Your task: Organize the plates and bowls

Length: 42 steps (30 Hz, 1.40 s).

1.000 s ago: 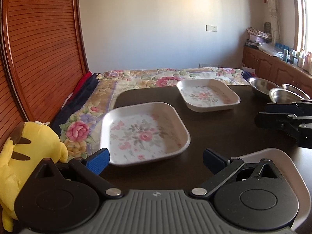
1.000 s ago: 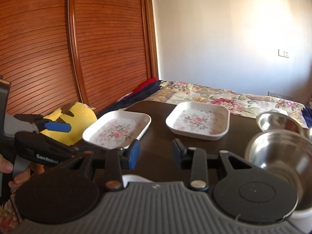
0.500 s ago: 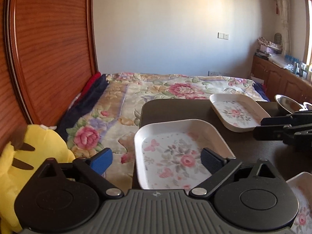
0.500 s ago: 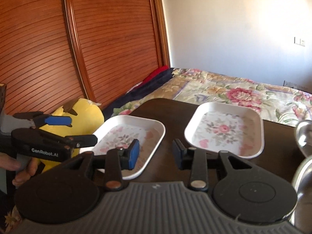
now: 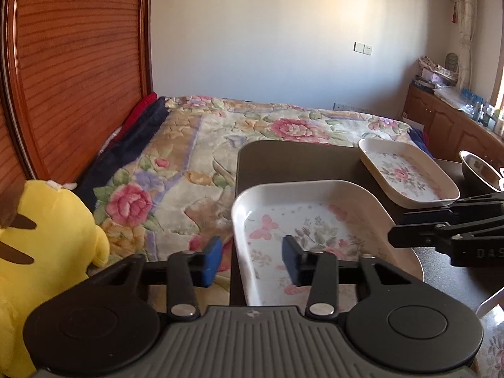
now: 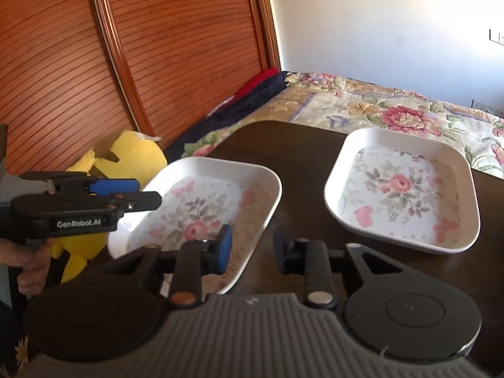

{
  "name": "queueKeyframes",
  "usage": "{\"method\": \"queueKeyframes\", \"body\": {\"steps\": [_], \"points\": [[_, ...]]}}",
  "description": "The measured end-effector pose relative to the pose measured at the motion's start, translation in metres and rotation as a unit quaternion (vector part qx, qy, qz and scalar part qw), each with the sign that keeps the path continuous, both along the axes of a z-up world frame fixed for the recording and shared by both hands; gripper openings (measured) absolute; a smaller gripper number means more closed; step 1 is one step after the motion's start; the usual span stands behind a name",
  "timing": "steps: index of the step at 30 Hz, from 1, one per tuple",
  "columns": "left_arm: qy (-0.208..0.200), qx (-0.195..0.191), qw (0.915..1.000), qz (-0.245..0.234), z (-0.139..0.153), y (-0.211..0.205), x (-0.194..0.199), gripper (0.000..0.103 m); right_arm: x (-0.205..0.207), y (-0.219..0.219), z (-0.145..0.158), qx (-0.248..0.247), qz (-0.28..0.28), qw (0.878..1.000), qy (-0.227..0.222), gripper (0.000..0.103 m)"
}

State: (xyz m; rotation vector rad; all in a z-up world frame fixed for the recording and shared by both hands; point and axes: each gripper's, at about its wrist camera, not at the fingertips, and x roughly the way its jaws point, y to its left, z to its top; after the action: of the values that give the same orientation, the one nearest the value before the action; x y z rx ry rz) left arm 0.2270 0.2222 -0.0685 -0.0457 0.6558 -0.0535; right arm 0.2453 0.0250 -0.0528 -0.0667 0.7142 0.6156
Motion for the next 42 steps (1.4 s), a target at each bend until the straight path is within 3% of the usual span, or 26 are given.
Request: {"method": "queueKeyframes", "body": {"steps": [4,11,28,42], "points": [[0.004,-0.003,1.0,-0.003,-0.004,-0.001,-0.001,0.03,0.003,0.002,-0.002,-0.001,0.0,1.0,0.007,0.028],[0.009,-0.007,0.9999,-0.002,-0.007,-0.001,-0.002,0.024,0.008,0.006,-0.005,-0.006,0.003,1.0,0.011,0.021],[0.011,-0.01,0.9998,0.012,-0.007,-0.004,-0.01,0.018,0.01,0.005,-0.009,-0.009,0.007,1.0,0.028,0.014],[-0.008,0.0,1.0,0.005,0.014,-0.021,-0.027,0.017,-0.006,-0.014,0.007,0.001,-0.001,1.0,0.005,0.014]]}}
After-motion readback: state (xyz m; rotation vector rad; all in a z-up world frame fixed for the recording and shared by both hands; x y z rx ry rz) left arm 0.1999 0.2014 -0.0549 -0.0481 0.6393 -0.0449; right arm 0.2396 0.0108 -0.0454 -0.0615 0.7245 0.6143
